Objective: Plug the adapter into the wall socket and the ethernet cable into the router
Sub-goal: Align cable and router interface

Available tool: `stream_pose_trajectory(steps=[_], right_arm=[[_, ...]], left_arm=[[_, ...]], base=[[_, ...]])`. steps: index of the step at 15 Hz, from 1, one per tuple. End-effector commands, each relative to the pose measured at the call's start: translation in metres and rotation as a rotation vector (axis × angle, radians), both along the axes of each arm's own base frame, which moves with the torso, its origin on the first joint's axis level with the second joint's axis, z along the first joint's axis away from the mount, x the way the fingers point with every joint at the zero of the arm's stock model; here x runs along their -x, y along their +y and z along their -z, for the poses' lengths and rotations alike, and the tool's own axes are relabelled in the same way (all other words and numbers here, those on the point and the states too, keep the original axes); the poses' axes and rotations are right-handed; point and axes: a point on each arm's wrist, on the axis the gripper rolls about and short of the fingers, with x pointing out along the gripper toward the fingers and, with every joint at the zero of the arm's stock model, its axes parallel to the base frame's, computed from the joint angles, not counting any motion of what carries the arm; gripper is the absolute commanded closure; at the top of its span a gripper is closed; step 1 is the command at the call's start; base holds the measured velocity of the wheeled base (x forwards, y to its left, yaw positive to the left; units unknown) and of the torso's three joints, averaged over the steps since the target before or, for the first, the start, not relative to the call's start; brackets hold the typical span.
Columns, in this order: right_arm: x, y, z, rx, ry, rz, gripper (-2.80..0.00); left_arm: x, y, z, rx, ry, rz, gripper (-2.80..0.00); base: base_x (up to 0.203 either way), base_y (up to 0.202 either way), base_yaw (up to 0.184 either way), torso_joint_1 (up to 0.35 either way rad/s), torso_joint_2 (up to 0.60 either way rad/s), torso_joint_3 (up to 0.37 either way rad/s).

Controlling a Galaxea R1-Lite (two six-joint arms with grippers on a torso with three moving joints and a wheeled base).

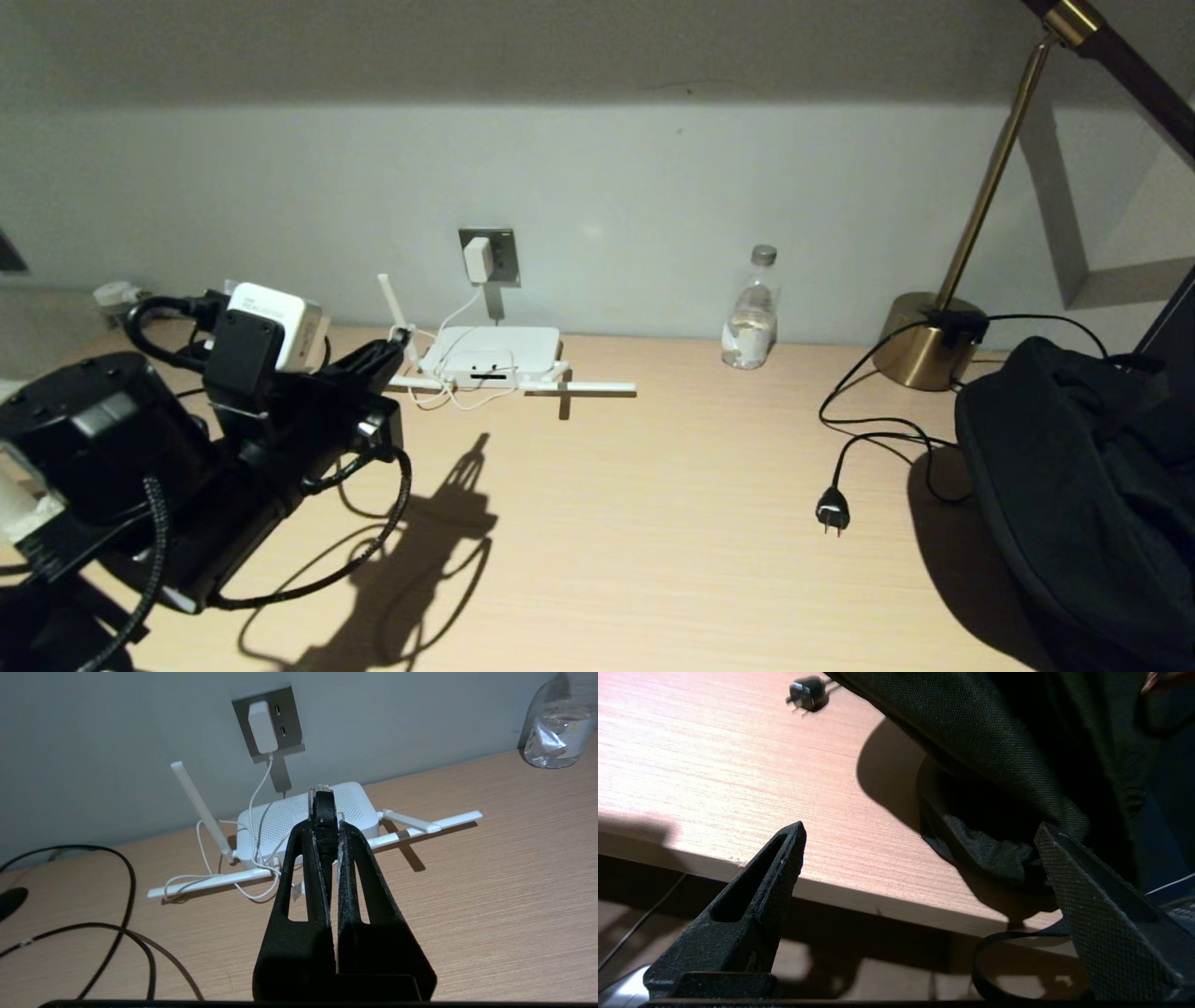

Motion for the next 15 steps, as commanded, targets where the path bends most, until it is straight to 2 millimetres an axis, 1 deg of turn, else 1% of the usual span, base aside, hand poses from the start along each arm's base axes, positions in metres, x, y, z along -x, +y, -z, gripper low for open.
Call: stream_pose_trajectory(steps=[1, 2, 3, 4, 6, 8, 11, 12, 15], right_arm=[[-0.003, 0.000, 0.000, 0.010, -0.048, 0.000, -2.80], [-0.006, 0.000, -0.004, 0.012, -0.140, 0.001, -2.80], [-0.007, 0.000, -0.007, 0.009, -0.196, 0.007, -2.80], [-0.008, 0.000, -0.007, -0.027, -0.198, 0.012, -2.80], [-0.007, 0.000, 0.001, -0.117, -0.109, 0.028, -2.80], [-0.007, -0.001, 0.001, -0.123, -0.112, 0.034, -2.80], [-0.008, -0.001, 0.000, -0.132, -0.132, 0.038, -2.80], [-0.008, -0.001, 0.000, -0.131, -0.132, 0.038, -2.80], [-0.008, -0.001, 0.000, -0.128, -0.132, 0.038, -2.80]], left_arm=[[0.000, 0.000, 0.000, -0.010, -0.004, -0.001, 0.00], [0.001, 0.000, 0.000, -0.015, -0.006, -0.002, 0.00], [0.001, 0.000, -0.001, -0.012, -0.012, -0.002, 0.00], [0.001, 0.000, -0.001, -0.013, -0.010, -0.002, 0.00], [0.001, 0.000, -0.001, -0.015, -0.010, -0.002, 0.00], [0.000, 0.000, -0.001, -0.012, -0.010, -0.002, 0.00], [0.001, -0.001, 0.009, -0.025, 0.028, 0.002, 0.00], [-0.001, -0.002, 0.012, -0.028, 0.041, 0.002, 0.00], [-0.008, -0.004, 0.014, 0.018, 0.054, 0.008, 0.00]], base=[[0.000, 0.000, 0.000, 0.002, 0.00, 0.211], [0.000, 0.000, 0.000, 0.002, 0.00, 0.203], [0.000, 0.000, 0.000, 0.002, 0.01, 0.198], [0.000, 0.000, 0.000, 0.002, 0.00, 0.191], [0.000, 0.000, 0.000, 0.001, 0.01, 0.205], [0.000, 0.000, 0.000, -0.004, 0.00, 0.203], [0.000, 0.000, 0.000, 0.001, 0.00, 0.176], [0.000, 0.000, 0.000, -0.002, 0.00, 0.085], [0.000, 0.000, 0.000, 0.003, 0.00, 0.026]])
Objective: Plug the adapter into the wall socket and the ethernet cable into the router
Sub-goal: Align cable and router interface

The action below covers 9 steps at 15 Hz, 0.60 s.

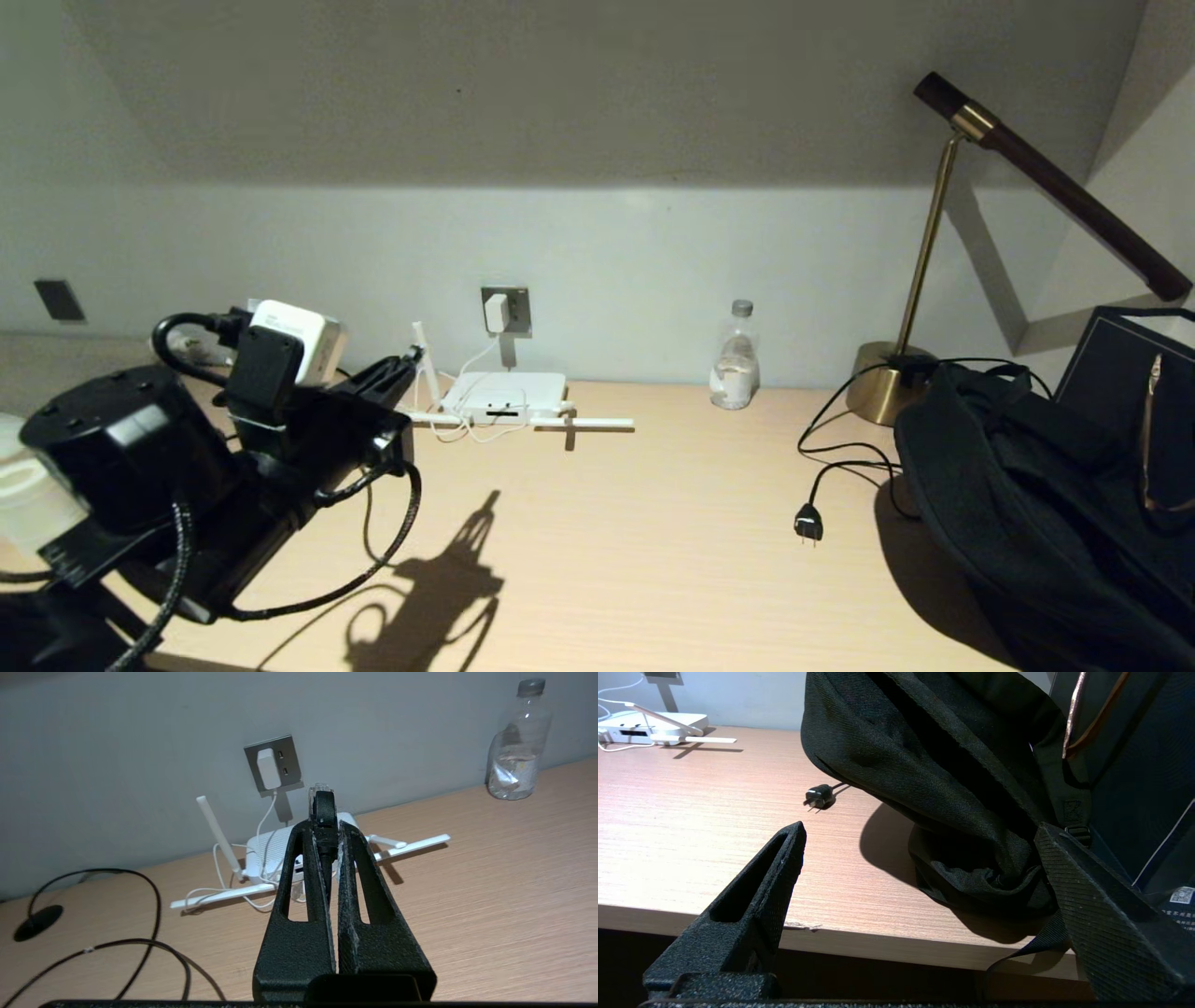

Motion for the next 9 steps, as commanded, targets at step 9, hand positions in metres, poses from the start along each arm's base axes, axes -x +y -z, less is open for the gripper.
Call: stream_pose_trajectory(steps=[9], right_arm=[[0.000, 0.000, 0.000, 0.010, 0.001, -0.003, -2.80]], left_arm=[[-0.089, -0.016, 0.031, 0.168, -0.073, -0.053, 0.00]], base=[[0.000, 0.000, 0.000, 0.000, 0.00, 0.000]])
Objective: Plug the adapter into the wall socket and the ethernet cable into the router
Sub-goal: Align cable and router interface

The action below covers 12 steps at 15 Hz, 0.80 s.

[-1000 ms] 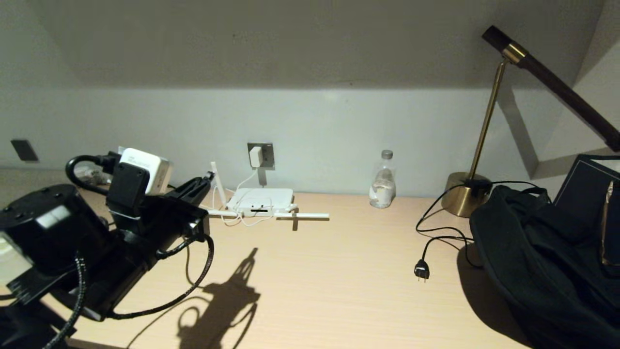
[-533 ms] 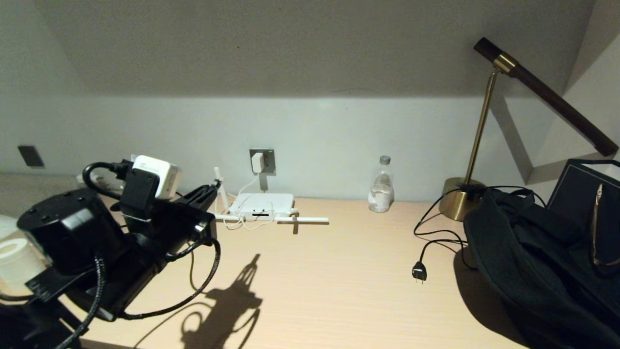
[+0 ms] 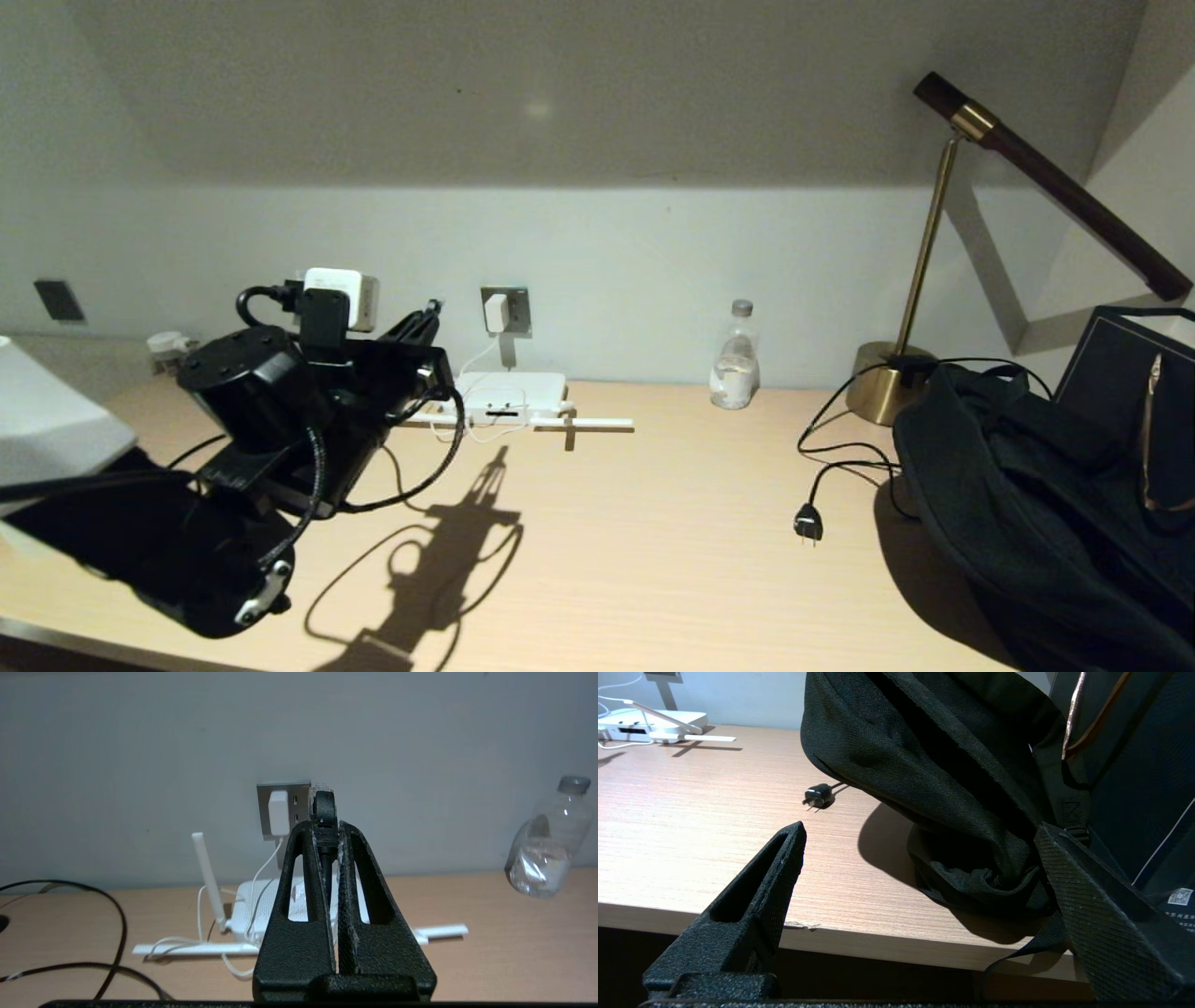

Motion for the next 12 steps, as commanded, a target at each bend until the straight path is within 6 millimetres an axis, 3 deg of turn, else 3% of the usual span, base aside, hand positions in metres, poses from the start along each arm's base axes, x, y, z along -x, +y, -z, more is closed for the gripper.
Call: stream_pose_trajectory(steps=[1, 7, 12], right_arm=[[0.000, 0.000, 0.000, 0.002, 0.000, 0.000, -2.80], [0.000, 0.000, 0.000, 0.000, 0.001, -0.002, -2.80], [0.000, 0.000, 0.000, 0.000, 0.000, -0.002, -2.80]], left_arm=[[-0.015, -0.004, 0.024, -0.008, 0.043, -0.003, 0.00], [-0.021, -0.007, 0.051, 0.056, 0.135, 0.020, 0.00], [-0.027, -0.010, 0.069, 0.052, 0.183, 0.062, 0.00]], base=[[0.000, 0.000, 0.000, 0.000, 0.00, 0.000], [0.000, 0.000, 0.000, -0.007, 0.02, 0.014], [0.000, 0.000, 0.000, -0.160, 0.42, 0.258]])
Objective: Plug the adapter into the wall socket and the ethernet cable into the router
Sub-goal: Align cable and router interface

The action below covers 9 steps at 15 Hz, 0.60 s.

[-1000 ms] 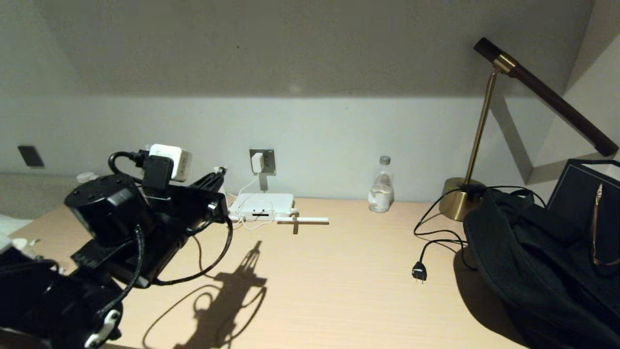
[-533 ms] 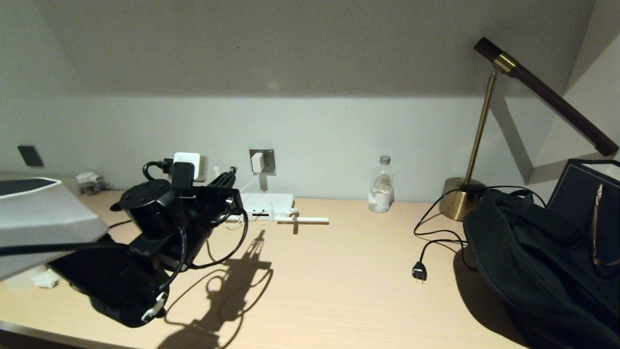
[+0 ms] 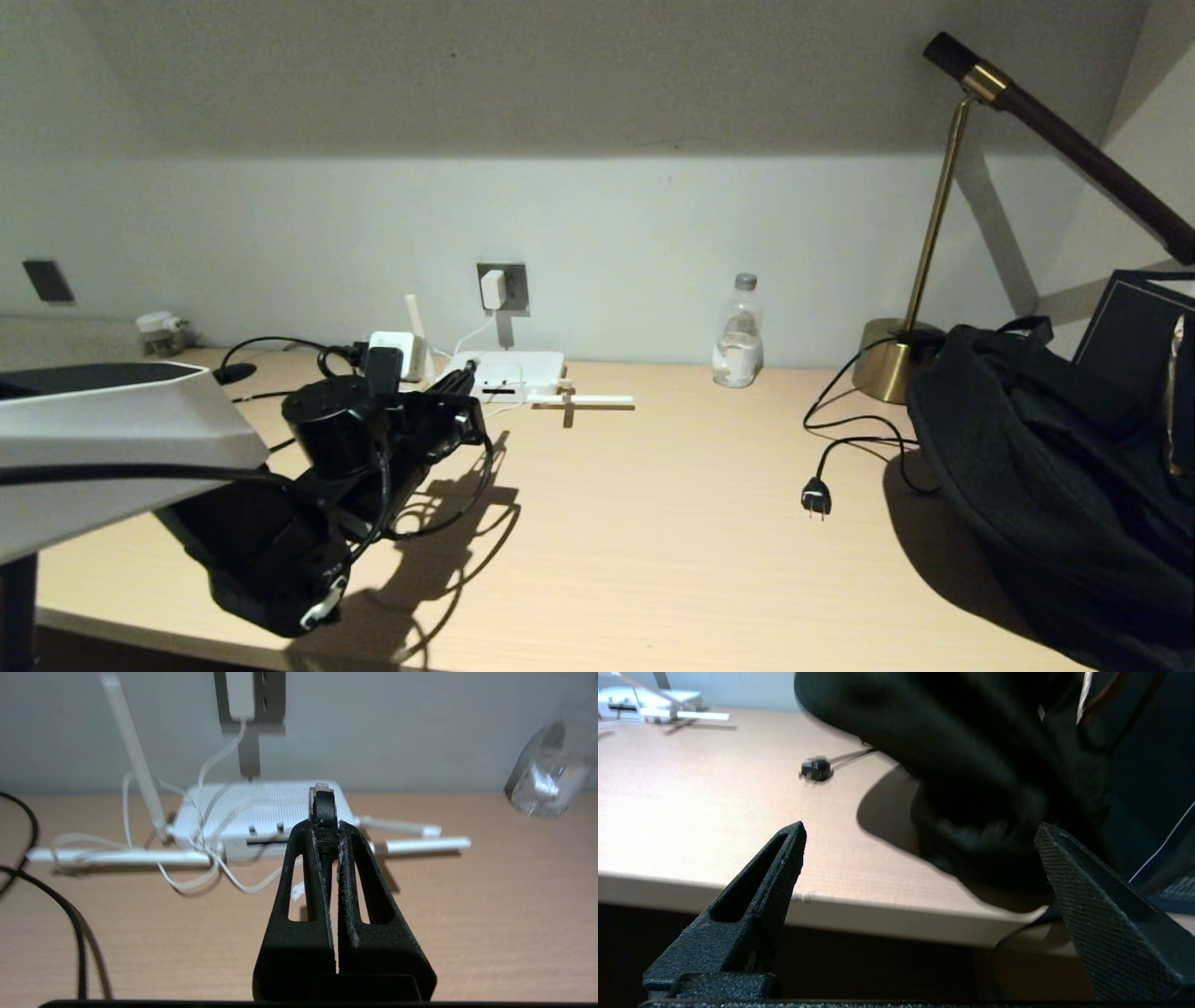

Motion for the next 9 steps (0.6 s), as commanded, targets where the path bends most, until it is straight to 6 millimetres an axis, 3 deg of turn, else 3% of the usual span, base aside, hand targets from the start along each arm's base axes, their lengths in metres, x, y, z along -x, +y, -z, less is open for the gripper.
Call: stream_pose_trajectory(steps=[1, 5, 9], right_arm=[[0.000, 0.000, 0.000, 0.000, 0.000, -0.001, -2.80], [0.000, 0.000, 0.000, -0.003, 0.000, -0.001, -2.80], [0.000, 0.000, 0.000, 0.000, 0.000, 0.001, -2.80]], left_arm=[[-0.004, -0.001, 0.010, -0.005, 0.017, -0.002, 0.00], [-0.028, 0.003, 0.005, 0.013, -0.042, -0.034, 0.00], [-0.060, 0.026, -0.006, 0.006, -0.058, -0.038, 0.00]], base=[[0.000, 0.000, 0.000, -0.183, 0.48, 0.310], [0.000, 0.000, 0.000, -0.169, 0.48, 0.316], [0.000, 0.000, 0.000, -0.046, 0.14, 0.102]])
